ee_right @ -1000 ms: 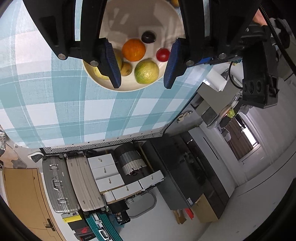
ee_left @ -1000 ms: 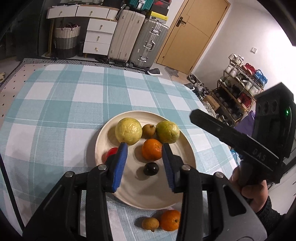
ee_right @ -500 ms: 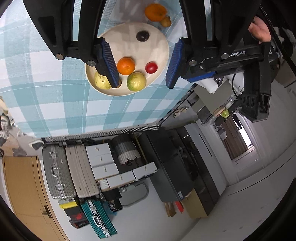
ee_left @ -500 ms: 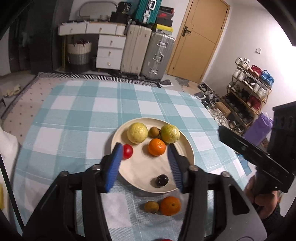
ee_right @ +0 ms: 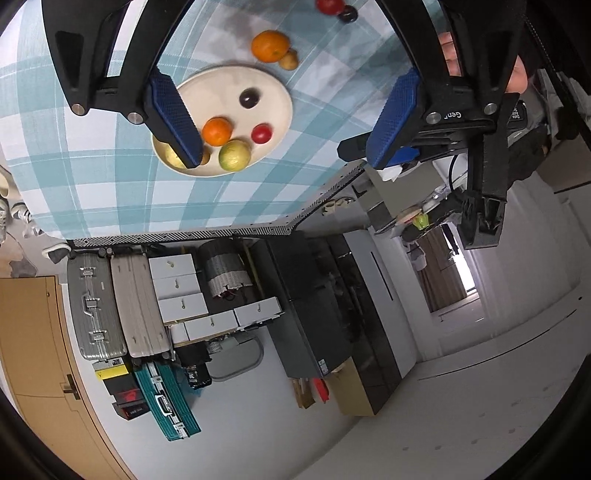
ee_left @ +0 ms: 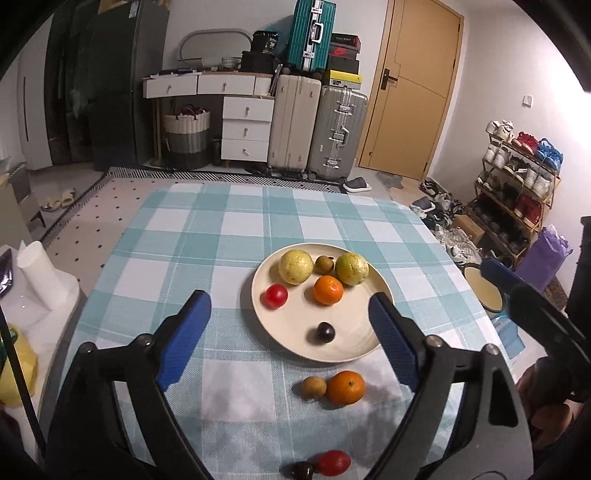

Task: Organize fruits
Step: 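Withdraw both grippers toward the second dark plum and red tomato, then grasp the dark plum with the left gripper while the right gripper grasps the red tomato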

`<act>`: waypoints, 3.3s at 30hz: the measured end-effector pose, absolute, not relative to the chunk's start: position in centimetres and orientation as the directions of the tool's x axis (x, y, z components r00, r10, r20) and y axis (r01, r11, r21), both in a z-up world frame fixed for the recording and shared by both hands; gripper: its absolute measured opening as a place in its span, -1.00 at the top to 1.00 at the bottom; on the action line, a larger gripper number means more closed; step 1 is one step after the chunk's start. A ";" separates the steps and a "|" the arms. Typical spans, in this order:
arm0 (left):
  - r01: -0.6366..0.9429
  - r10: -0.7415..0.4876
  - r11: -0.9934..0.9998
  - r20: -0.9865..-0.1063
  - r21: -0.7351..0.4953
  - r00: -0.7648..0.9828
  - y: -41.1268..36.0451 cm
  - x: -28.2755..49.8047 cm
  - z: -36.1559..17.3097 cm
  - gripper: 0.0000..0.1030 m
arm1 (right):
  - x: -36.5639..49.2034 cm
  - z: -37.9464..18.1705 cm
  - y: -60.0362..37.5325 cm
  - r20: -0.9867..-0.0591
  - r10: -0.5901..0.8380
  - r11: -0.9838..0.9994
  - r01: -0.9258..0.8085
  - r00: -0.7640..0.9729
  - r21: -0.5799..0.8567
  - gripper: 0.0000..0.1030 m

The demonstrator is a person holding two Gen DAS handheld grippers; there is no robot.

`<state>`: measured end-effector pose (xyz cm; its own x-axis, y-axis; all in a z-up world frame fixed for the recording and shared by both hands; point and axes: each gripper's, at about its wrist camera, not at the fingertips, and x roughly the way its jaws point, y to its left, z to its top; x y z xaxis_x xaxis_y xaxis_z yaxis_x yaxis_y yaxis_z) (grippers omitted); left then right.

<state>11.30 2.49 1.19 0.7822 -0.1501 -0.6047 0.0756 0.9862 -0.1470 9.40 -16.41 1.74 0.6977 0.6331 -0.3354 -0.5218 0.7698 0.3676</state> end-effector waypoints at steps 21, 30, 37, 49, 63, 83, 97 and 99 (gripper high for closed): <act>0.016 -0.092 0.992 -0.623 -0.126 0.777 4.5 5.2 -2.5 -0.99 | 3.2 0.1 -14.7 -0.351 0.635 0.772 -0.551 0.688 0.316 -1.00; 0.002 -0.108 0.989 -0.711 -0.148 0.694 5.2 4.0 -7.9 -0.99 | 3.1 -3.1 -14.3 -0.460 0.582 0.813 -0.483 0.671 0.326 -1.00; 0.031 -0.114 0.992 -0.748 -0.124 0.654 4.6 3.4 -10.5 -0.99 | 3.1 -5.3 -13.9 -0.523 0.553 0.833 -0.448 0.649 0.326 -1.00; 0.042 -0.155 0.986 -0.775 -0.164 0.613 4.4 3.6 -12.4 -0.86 | 3.5 -6.7 -14.7 -0.561 0.528 0.849 -0.395 0.638 0.350 -1.00; 0.166 -0.326 0.945 -0.757 -0.282 0.567 3.2 3.4 -12.9 0.17 | 3.6 -6.8 -14.7 -0.564 0.530 0.848 -0.392 0.634 0.357 -1.00; 0.178 -0.386 0.920 -0.719 -0.350 0.578 4.4 2.9 -12.0 0.63 | 3.8 -8.1 -13.8 -0.607 0.564 0.825 -0.405 0.560 0.393 -1.00; 0.111 -0.348 0.922 -0.670 -0.370 0.655 9.3 2.5 -8.7 0.63 | 3.5 -9.9 -10.3 -0.659 0.573 0.810 -0.462 0.487 0.362 -0.86; 0.108 -0.345 0.922 -0.666 -0.371 0.661 9.6 2.4 -8.5 0.63 | 3.7 -10.3 -9.8 -0.677 0.569 0.809 -0.463 0.467 0.361 -0.71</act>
<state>2.37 9.63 -8.47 0.6607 -0.3454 -0.6665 0.1083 0.9224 -0.3707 3.71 -9.78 -10.27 0.4667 0.5691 -0.6770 -0.4631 0.8094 0.3612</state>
